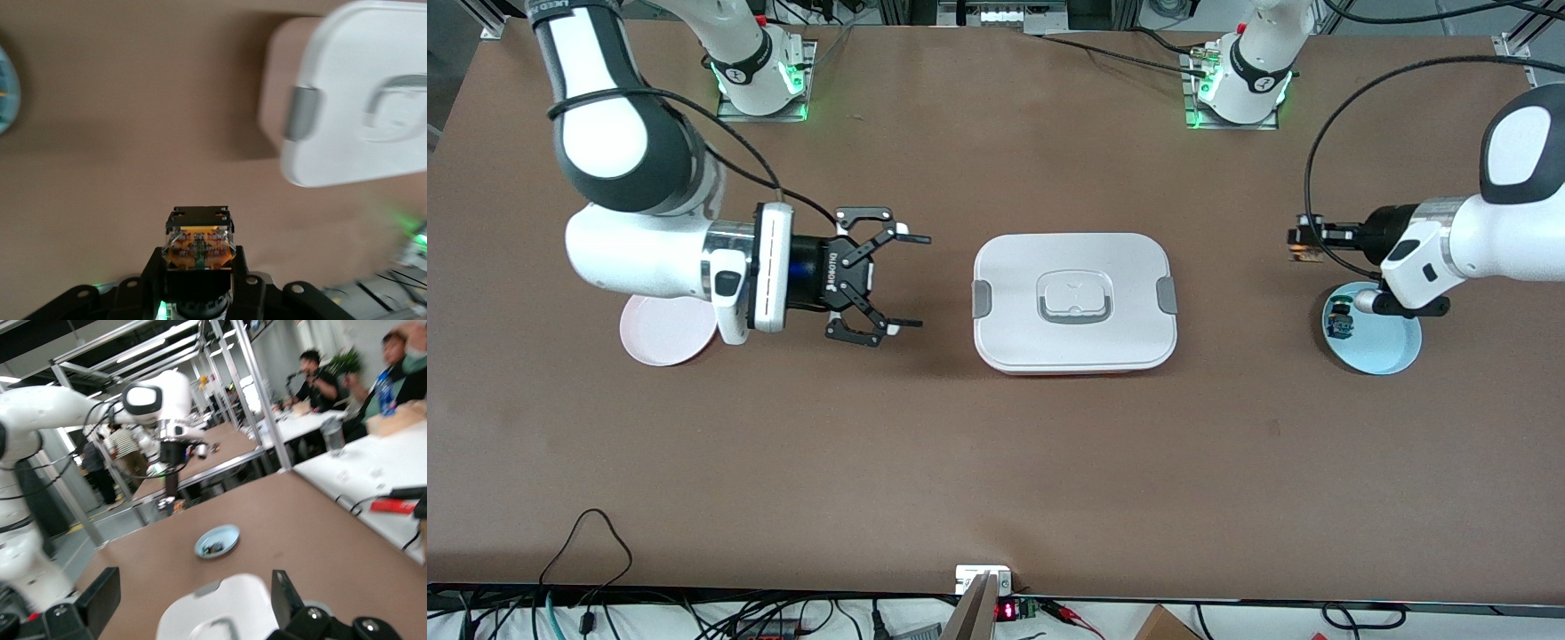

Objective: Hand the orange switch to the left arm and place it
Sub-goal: 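Carry the switch toward the blue plate while the right gripper withdraws, then lower the switch onto the blue plate with the left gripper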

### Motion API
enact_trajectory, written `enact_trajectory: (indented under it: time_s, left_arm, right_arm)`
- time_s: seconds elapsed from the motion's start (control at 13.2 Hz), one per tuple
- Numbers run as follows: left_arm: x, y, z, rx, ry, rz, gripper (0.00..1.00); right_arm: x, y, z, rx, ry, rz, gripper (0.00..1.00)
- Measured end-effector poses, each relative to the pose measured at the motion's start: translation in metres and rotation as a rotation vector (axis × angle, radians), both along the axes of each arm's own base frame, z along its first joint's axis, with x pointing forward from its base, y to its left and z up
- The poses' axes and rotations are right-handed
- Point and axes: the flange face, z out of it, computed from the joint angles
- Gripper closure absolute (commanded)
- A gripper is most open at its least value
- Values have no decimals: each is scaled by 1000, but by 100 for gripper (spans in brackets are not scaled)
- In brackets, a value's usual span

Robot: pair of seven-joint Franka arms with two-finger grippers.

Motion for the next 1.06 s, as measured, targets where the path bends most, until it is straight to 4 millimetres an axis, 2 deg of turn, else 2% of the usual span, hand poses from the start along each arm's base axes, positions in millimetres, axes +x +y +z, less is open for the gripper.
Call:
enact_trajectory:
  time_s: [0.38, 0.68, 0.84, 0.99, 1.06]
  left_arm:
    - [16, 92, -86, 235, 17, -60, 100]
    - [24, 157, -173, 314, -14, -97, 100]
    - [24, 176, -203, 323, -34, -109, 100]
    - [27, 178, -217, 330, -56, -131, 100]
    - [27, 179, -223, 335, -61, -142, 98]
  right_arm:
    - [-7, -80, 10, -208, 322, 66, 0]
    - [-17, -117, 12, -453, 510, 0, 0]
    - [-18, -136, 6, -588, 595, -67, 0]
    - [-17, -157, 1, -780, 675, -175, 0]
    - [-16, -167, 5, -904, 687, -244, 0]
